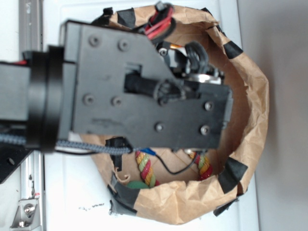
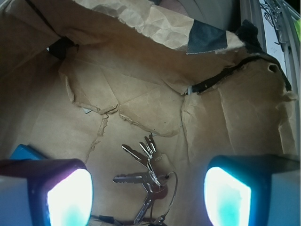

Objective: Grab the silver keys.

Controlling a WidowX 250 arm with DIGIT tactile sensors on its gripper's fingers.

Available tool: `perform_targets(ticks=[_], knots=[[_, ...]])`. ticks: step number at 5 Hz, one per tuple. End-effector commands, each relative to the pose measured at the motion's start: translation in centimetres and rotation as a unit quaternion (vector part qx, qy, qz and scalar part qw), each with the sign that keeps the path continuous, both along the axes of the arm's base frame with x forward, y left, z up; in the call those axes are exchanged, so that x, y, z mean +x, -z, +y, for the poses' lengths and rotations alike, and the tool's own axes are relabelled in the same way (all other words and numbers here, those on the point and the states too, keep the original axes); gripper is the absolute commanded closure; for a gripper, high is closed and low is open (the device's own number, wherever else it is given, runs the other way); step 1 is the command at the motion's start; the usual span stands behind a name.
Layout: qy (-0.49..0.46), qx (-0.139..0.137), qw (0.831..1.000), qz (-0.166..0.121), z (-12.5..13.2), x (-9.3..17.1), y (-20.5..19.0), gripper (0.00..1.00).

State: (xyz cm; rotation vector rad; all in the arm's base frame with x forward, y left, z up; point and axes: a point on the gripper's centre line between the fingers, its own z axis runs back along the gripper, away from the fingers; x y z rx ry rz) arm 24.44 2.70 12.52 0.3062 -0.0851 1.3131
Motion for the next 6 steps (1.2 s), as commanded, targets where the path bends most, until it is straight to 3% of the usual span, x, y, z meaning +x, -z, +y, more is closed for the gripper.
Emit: perform_targets(ticks=[1,3,4,6], knots=[[-0.015,0.004,1.000,-0.023,0.9,-0.7,-1.4,0.00],[0.018,-0.024,0.999,-0.038,-0.3,-2.3,1.9,0.00],[0.024,-0.029,0.998,-0.059,-0.8,-2.1,2.3,0.00],[0.001,-0.034,0.999,-0.039,-2.2,1.0,1.5,0.00]])
